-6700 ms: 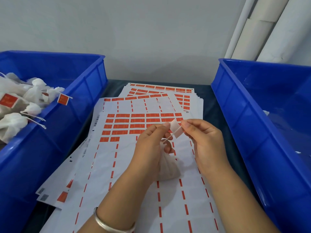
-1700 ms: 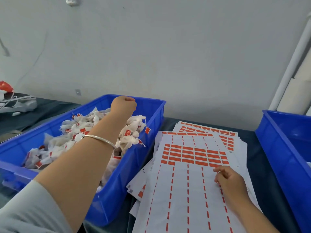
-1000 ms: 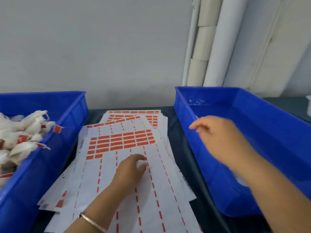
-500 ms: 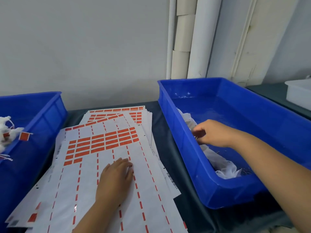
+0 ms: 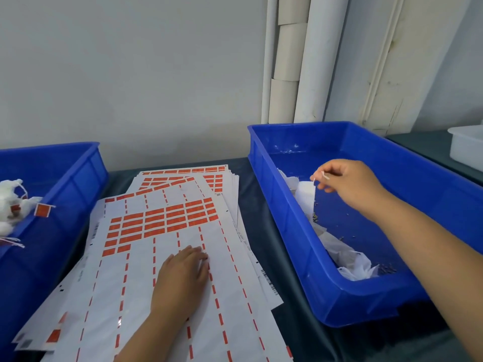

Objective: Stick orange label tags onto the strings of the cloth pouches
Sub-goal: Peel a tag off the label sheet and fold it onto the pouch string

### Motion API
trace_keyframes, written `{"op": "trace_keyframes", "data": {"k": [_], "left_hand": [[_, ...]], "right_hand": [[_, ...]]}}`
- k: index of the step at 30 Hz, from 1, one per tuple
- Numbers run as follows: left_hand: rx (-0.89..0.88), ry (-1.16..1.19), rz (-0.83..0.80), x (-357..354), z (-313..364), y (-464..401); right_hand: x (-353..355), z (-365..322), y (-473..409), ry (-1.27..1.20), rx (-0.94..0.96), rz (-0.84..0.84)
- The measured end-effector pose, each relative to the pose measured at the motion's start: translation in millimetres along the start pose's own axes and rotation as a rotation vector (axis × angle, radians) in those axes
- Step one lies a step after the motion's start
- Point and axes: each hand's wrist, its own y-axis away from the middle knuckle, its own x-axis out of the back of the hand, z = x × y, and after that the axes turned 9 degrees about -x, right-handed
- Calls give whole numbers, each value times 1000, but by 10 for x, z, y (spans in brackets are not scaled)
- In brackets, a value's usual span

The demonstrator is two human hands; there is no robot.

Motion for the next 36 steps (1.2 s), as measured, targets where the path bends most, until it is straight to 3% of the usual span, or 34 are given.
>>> {"op": "trace_keyframes", "data": {"k": [7, 11, 16, 20, 27, 31, 36], "left_hand": [[1, 29, -21, 58, 35, 4], [131, 386, -43, 333, 88, -78], [47, 729, 176, 923, 307, -200], [-67, 797, 311, 1152, 452, -205], [-40, 719, 406, 893, 208, -278], [10, 883, 405, 690, 39, -348], [74, 1056, 389, 586, -100, -373]], "right_hand": [[-76, -541, 26, -132, 120, 95], [-233, -904, 116, -178, 185, 92], [-660, -1182, 366, -136, 247, 4], [-1148, -1170, 528, -60, 247, -97], [-1626, -1020, 513, -50, 224, -229], [-1858, -840, 466, -120, 181, -247], [-2064, -575, 333, -6, 159, -337]]}}
